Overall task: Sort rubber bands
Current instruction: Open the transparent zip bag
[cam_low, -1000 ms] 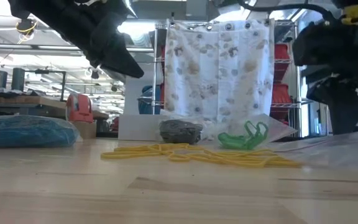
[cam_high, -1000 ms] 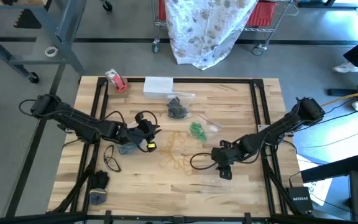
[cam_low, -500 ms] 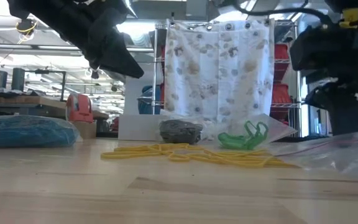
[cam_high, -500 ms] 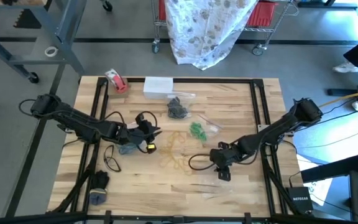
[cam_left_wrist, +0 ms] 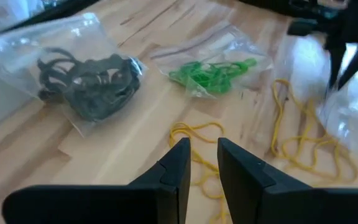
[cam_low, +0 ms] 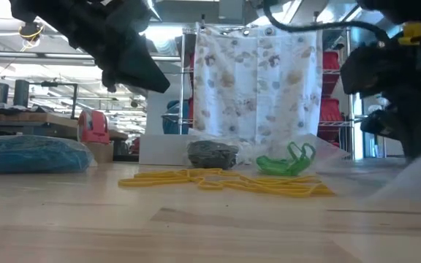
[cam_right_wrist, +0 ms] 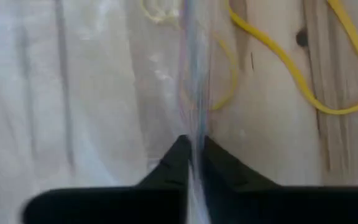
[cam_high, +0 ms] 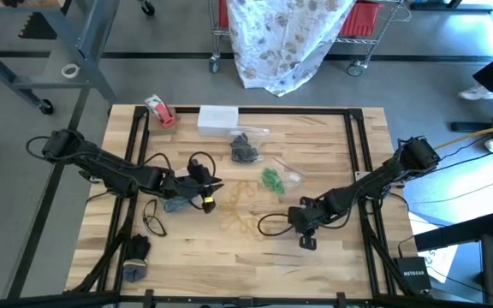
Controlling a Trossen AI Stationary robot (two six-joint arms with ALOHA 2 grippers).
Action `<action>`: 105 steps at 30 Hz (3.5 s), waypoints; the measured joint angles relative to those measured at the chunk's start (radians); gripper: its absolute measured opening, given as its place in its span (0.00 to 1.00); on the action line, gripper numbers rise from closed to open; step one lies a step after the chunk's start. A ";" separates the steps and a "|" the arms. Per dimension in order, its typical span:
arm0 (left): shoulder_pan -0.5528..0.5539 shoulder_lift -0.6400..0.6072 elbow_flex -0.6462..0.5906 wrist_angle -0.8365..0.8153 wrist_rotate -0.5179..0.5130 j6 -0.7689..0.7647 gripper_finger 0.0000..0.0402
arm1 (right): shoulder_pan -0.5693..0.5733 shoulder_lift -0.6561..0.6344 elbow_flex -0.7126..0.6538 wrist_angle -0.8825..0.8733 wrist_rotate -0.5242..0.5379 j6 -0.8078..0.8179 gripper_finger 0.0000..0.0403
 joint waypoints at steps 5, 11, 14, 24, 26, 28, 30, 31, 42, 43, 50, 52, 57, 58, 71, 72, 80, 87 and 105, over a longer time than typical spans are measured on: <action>0.007 0.000 0.000 0.002 0.000 -0.042 0.18 | 0.000 0.000 0.071 -0.047 0.072 -0.037 0.03; 0.001 0.000 0.022 0.109 0.136 -0.055 0.18 | 0.000 0.000 0.195 -0.099 0.236 -0.200 0.01; 0.012 0.000 0.070 0.153 0.211 -0.060 0.18 | 0.000 0.000 0.244 -0.079 0.372 -0.355 0.01; 0.053 0.009 0.171 0.159 0.266 0.083 0.18 | -0.039 0.049 0.277 0.188 0.627 -0.926 0.00; 0.060 0.015 0.181 0.157 0.269 0.095 0.18 | -0.062 0.066 0.281 0.186 0.644 -0.936 0.00; 0.069 0.033 0.193 0.153 0.286 0.114 0.18 | -0.079 0.078 0.292 0.184 0.687 -0.961 0.00; 0.078 0.047 0.204 0.151 0.309 0.138 0.18 | -0.095 0.082 0.319 0.190 0.724 -1.007 0.00; 0.086 0.053 0.211 0.151 0.315 0.155 0.19 | -0.106 0.081 0.331 0.192 0.730 -1.027 0.00; 0.159 0.103 0.214 0.154 0.312 0.166 0.49 | -0.192 0.081 0.379 0.178 0.648 -1.065 0.00; 0.161 0.103 0.214 0.148 0.311 0.157 0.50 | -0.193 0.081 0.379 0.178 0.640 -1.065 0.00; 0.180 0.124 0.214 0.068 0.323 0.154 0.52 | -0.199 0.081 0.379 0.169 0.639 -1.083 0.00; 0.181 0.124 0.214 0.071 0.322 0.170 0.52 | -0.199 0.081 0.379 0.163 0.619 -1.086 0.00; 0.198 0.120 0.214 0.038 0.295 0.229 0.52 | -0.198 0.081 0.379 0.164 0.579 -1.086 0.00; 0.204 0.115 0.214 0.032 0.287 0.236 0.52 | -0.197 0.081 0.379 0.164 0.578 -1.086 0.00; 0.167 0.107 0.271 0.069 0.427 0.209 0.52 | -0.198 0.081 0.378 0.166 0.577 -1.078 0.00; 0.163 0.116 0.271 0.070 0.419 0.205 0.52 | -0.198 0.081 0.378 0.166 0.577 -1.074 0.00; 0.162 0.142 0.272 0.039 0.401 0.204 0.52 | -0.198 0.081 0.378 0.166 0.577 -1.052 0.00; 0.187 0.142 0.271 -0.049 0.373 0.208 0.52 | -0.198 0.081 0.378 0.166 0.572 -1.052 0.00; 0.188 0.192 0.271 -0.035 0.514 0.224 0.33 | -0.198 0.081 0.378 0.215 0.555 -1.052 0.00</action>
